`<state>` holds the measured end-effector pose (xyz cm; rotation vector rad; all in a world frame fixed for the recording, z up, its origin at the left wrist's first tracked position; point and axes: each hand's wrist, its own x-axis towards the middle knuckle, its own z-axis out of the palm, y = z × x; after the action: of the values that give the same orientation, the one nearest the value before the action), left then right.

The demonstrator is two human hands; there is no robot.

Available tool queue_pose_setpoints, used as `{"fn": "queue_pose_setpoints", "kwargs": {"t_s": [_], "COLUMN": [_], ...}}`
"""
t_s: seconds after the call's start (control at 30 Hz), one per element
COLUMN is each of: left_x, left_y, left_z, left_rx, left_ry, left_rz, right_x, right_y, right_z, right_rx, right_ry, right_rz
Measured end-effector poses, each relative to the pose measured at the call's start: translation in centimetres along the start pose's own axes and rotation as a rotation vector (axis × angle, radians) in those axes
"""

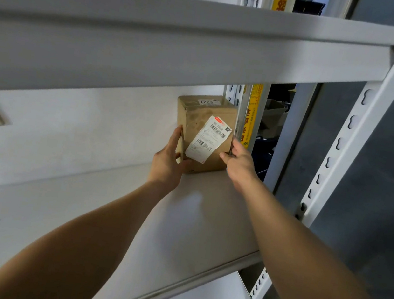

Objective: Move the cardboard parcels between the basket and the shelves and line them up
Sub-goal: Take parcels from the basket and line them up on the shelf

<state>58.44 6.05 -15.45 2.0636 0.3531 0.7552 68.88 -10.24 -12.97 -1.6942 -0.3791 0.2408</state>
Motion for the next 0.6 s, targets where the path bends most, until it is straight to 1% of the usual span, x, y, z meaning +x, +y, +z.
{"fn": "queue_pose_setpoints", "kwargs": {"t_s": [0.33,0.5,0.6], "left_x": [0.2,-0.3,-0.5], "left_y": [0.0,0.5,0.7], "left_z": [0.2,-0.6,-1.3], "left_rx": [0.063,0.072,0.125], "left_ry": [0.011,-0.008,-0.027], "left_rz": [-0.057,-0.057,-0.054], "right_x": [-0.1,-0.9,-1.2], "right_y": [-0.2,-0.6,-0.7], "right_z": [0.1,0.1,0.3], "right_rx": [-0.035,-0.034,-0.050], "right_ry": [0.017,0.017,0.006], "right_rz": [-0.006,-0.013,-0.031]}}
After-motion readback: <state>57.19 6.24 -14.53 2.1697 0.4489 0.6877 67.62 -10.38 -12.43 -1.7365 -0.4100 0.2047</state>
